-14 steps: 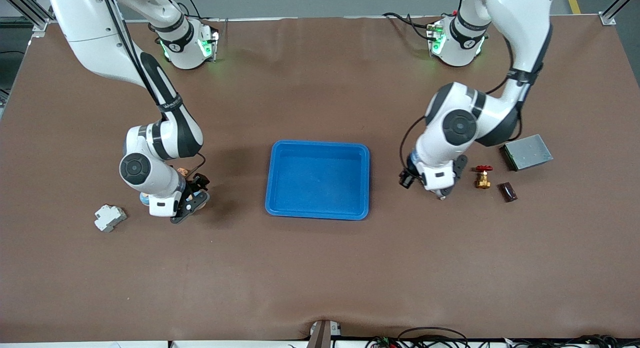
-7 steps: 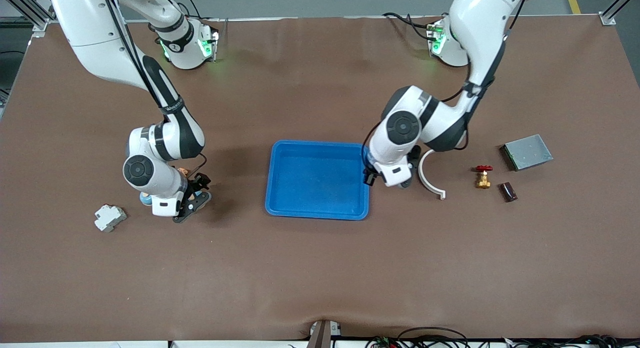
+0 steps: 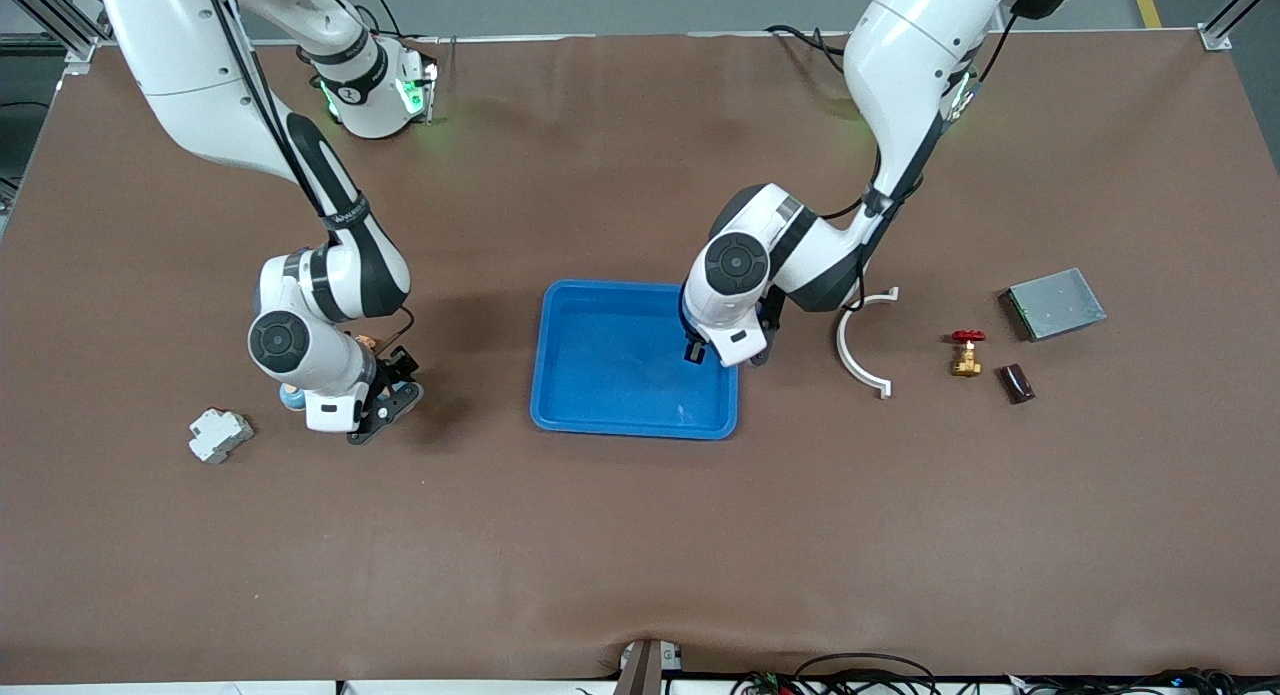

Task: Place electrolytic capacitor and blue bell in tray
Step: 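Lower the capacitor into the tray and open the left gripper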

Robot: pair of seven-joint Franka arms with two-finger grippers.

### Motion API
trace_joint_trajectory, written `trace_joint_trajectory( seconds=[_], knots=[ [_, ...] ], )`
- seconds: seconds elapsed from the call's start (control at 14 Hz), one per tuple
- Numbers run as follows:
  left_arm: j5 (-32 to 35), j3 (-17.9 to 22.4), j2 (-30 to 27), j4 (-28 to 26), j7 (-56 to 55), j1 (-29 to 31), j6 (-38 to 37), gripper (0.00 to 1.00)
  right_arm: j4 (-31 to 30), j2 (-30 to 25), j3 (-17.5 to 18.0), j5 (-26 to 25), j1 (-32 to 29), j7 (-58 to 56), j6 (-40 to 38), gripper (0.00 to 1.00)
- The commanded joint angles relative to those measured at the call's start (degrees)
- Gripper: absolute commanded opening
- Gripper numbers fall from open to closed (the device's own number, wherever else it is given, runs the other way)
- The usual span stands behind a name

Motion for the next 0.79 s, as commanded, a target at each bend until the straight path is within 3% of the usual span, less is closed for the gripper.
trace_joint_trajectory(
  seconds=[0.0,0.07,0.14,0.21,0.36,0.72],
  knots=[
    [-0.7,0.4,1.1,1.1,-1.0,-0.4,-0.7,0.42,0.5,0.2,0.0,-0.9,0.2,0.0,-0.4,0.2],
    [-0.7,0.4,1.2,1.1,-0.8,-0.3,-0.7,0.59,0.6,0.2,0.0,-0.9,0.3,0.2,-0.5,0.18],
    [-0.5,0.4,1.1,1.3,-0.5,-0.3,-0.7,0.9,0.6,0.2,0.0,-0.9,0.3,0.3,-0.5,0.18],
    [-0.2,0.5,1.1,1.4,-0.7,-0.4,-0.7,1.0,0.6,0.2,0.0,-0.9,0.3,0.3,-0.5,0.16],
    [0.0,0.5,0.5,1.6,-0.6,0.0,-1.0,1.0,0.6,-0.5,0.1,-0.7,0.3,0.7,-0.8,0.16],
    [3.4,1.2,-3.6,1.7,0.6,4.0,-1.2,1.0,2.5,-4.3,0.3,0.0,0.7,5.8,-10.5,0.16]
  ],
)
